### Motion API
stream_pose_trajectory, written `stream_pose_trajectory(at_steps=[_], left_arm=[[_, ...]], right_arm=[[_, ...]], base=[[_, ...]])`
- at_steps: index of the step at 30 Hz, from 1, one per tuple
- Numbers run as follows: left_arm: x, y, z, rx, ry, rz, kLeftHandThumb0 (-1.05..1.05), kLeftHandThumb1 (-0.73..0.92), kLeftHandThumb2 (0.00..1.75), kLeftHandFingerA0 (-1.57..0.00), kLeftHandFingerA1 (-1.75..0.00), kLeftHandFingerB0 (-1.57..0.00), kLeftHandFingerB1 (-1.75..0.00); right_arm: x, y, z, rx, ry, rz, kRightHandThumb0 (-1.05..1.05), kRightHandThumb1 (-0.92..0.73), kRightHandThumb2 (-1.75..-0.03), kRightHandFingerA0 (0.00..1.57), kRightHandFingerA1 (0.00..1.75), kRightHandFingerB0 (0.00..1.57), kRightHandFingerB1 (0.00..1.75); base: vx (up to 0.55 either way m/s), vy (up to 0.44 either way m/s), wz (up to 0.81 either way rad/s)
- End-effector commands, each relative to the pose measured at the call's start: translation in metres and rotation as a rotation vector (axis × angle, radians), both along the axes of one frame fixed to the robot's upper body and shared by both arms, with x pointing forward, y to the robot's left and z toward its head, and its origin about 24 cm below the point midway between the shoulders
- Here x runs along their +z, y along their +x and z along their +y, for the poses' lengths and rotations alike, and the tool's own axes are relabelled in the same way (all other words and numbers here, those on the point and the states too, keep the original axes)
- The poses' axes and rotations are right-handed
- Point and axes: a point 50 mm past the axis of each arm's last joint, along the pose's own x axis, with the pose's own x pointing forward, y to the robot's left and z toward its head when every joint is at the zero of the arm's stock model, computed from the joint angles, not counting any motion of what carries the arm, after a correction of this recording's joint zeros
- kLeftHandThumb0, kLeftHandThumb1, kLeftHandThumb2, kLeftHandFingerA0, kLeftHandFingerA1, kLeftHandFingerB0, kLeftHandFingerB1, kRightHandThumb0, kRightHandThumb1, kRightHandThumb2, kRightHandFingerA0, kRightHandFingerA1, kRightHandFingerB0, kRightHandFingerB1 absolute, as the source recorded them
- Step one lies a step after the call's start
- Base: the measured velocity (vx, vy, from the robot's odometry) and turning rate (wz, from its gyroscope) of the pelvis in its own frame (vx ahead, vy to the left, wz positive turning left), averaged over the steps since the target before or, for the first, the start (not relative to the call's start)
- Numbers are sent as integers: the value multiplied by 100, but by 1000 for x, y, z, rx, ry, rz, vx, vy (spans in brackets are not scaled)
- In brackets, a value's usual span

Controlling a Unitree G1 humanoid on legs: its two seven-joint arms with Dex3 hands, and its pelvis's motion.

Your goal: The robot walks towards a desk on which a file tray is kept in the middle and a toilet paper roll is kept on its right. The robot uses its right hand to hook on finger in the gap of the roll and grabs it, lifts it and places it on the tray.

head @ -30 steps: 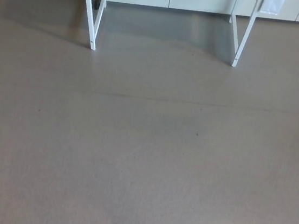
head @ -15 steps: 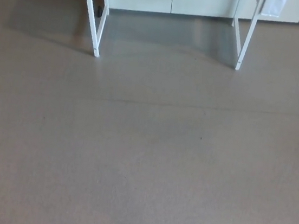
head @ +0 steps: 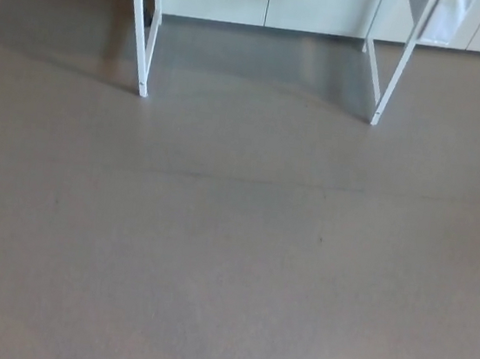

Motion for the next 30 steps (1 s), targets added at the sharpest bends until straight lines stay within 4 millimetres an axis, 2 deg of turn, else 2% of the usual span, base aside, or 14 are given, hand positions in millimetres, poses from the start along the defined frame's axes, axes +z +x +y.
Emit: stream_pose_trajectory(at_steps=[1,3,4,5,7,8,12,15,16,19,24,25,26,30], left_arm=[[0,0,1,22,-6,-10,-58,85,66,-22,-57,-25,-49],[1,0,1,20,-7,-11,-59,85,65,-28,-59,-27,-49],[0,0,1,22,-12,-11,-57,86,67,-22,-57,-23,-48],[0,0,1,26,-9,-9,-58,84,65,-23,-57,-25,-48],[0,1,1,18,-2,-3,-58,83,65,-24,-57,-25,-48],[0,0,0,45,-30,-19,-57,84,65,-34,-61,-31,-51],[0,0,0,-38,30,19,-60,86,65,-32,-59,-32,-50],[0,0,0,-41,24,13,-59,86,65,-20,-58,-23,-49],[0,0,0,-38,26,11,-59,86,65,-25,-59,-26,-50],[0,-3,1,-5,-5,-1,-57,87,68,-20,-57,-22,-49],[0,-2,1,7,-14,-9,-57,87,69,-21,-57,-23,-49],[0,-2,1,6,-9,-3,-57,87,67,-20,-56,-22,-48],[0,-2,1,-13,5,8,-58,87,65,-20,-56,-23,-48],[2,-1,1,-66,31,19,-60,88,66,-22,-57,-27,-50]], right_arm=[[6,3,-3,12,-9,-36,-81,-56,-94,1,20,0,13],[8,4,-5,63,-33,26,-90,-61,-98,1,12,0,10],[7,4,-5,35,-32,20,-83,-56,-96,0,17,0,17],[6,4,-5,12,-18,-8,-80,-54,-78,0,27,0,20],[6,4,-5,2,-13,-11,-80,-54,-77,1,28,0,21],[8,5,-5,3,-14,-19,-79,-54,-95,0,21,0,18],[6,4,-4,14,-23,-17,-83,-57,-94,1,17,0,13],[9,6,-4,25,-16,-22,-82,-57,-93,2,16,0,11],[8,5,-4,13,0,-45,-71,-52,-93,0,26,0,20],[6,0,-4,-15,2,-31,-74,-51,-93,0,25,0,24],[8,2,-5,13,-11,-6,-74,-53,-95,0,26,0,22],[6,2,-4,9,-16,-3,-83,-56,-94,2,23,0,13],[6,2,-3,6,-15,-32,-76,-52,-93,2,28,7,19],[7,2,-1,57,-16,-52,-71,-54,-95,0,28,0,20]], base=[[271,38,14],[308,-14,8],[326,-93,14],[340,-119,13],[294,-158,14],[460,-240,52],[407,-217,44],[314,-83,2],[345,-25,-3],[359,35,-15],[482,172,-34],[545,220,-68],[537,228,-21],[368,115,-3]])
